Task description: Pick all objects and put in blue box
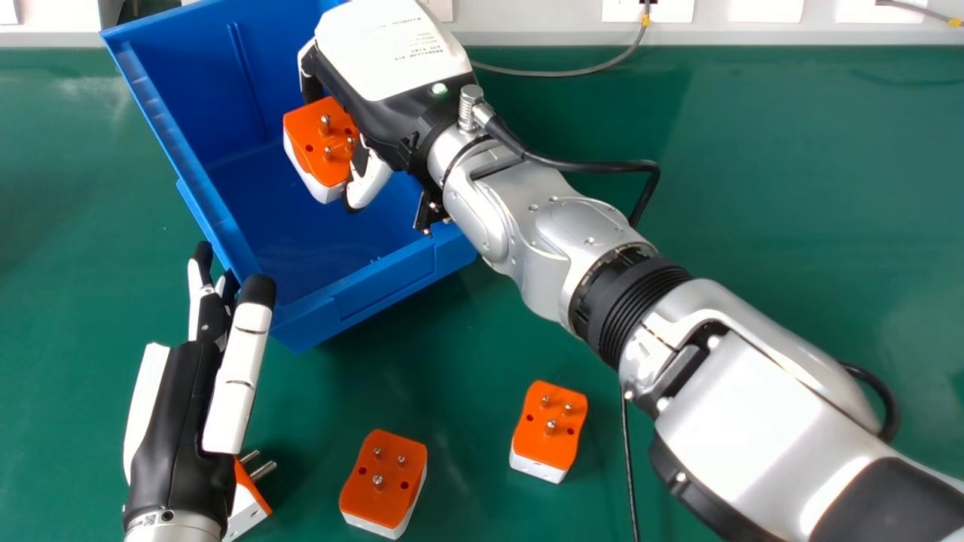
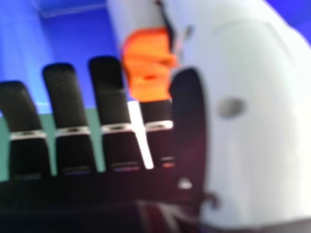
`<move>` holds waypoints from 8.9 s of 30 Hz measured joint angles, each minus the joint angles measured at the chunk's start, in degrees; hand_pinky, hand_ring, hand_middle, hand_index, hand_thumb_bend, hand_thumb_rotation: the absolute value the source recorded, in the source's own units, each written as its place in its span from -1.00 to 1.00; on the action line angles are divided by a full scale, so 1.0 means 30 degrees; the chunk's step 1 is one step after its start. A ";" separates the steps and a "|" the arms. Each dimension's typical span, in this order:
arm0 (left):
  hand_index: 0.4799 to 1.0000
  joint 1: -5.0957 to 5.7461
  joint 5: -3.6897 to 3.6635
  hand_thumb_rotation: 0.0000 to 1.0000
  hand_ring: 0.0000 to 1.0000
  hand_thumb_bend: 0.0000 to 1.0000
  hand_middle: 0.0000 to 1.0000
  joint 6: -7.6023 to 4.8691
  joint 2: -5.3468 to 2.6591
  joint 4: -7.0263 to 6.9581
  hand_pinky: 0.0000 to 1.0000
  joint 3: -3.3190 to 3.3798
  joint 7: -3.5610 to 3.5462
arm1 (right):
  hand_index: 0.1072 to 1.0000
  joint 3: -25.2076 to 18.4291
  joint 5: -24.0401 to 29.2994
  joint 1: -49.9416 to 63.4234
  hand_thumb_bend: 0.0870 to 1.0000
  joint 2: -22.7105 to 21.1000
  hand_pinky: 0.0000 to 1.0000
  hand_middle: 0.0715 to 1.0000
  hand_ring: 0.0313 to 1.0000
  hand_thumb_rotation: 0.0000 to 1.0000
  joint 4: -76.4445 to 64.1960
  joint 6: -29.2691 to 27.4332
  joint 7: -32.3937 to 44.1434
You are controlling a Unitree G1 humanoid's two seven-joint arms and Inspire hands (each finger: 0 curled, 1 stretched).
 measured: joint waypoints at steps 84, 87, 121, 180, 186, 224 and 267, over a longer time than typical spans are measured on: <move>1.00 0.3154 0.2517 1.00 0.93 0.27 0.96 0.0821 -0.1382 -0.3559 0.86 -0.3345 0.1880 | -0.03 0.2310 0.0084 0.0801 -0.11 0.0021 -0.32 -0.08 -0.17 -1.00 -0.0019 -0.0072 0.1769; 1.00 0.3166 0.2539 1.00 0.93 0.27 0.97 0.0816 -0.1418 -0.3559 0.86 -0.3474 0.1923 | -0.02 0.2236 0.0092 0.0817 -0.11 0.0020 -0.33 -0.08 -0.18 -1.00 -0.0014 -0.0077 0.1442; 1.00 0.3676 0.4555 1.00 0.98 0.33 1.00 0.2197 -0.3031 -0.3942 0.91 -0.2449 0.4784 | 0.90 0.2116 0.0129 0.1124 0.17 -0.0015 0.53 0.96 0.86 -1.00 0.0123 -0.0785 0.0683; 1.00 0.0861 0.0058 1.00 0.96 0.26 0.99 -0.1562 -0.0618 0.1199 0.88 0.3061 0.1434 | 0.64 -0.7349 0.1977 2.5533 0.25 -0.9926 0.33 0.67 0.57 -0.73 -3.1275 -0.4028 0.2735; 1.00 0.1024 -0.0007 1.00 0.96 0.25 0.98 -0.1564 -0.0613 0.1194 0.87 0.3119 0.1324 | 0.65 -0.6850 0.0685 2.7475 0.22 -0.9911 0.38 0.69 0.60 -0.65 -2.9107 -0.3649 0.2626; 1.00 0.1396 -0.0496 1.00 0.95 0.25 0.97 -0.1364 -0.0186 0.0810 0.86 0.3732 0.0632 | 0.74 -0.2579 -0.2384 2.3282 0.18 -0.6901 0.54 0.82 0.73 -0.46 -2.2300 0.3931 0.4331; 1.00 0.1436 -0.1141 1.00 0.94 0.26 0.97 -0.0360 -0.0024 -0.0208 0.83 0.3951 0.0127 | 0.62 -0.2678 -0.3780 2.5448 0.28 -0.9547 0.47 0.74 0.64 -0.66 -2.8381 0.6285 0.9020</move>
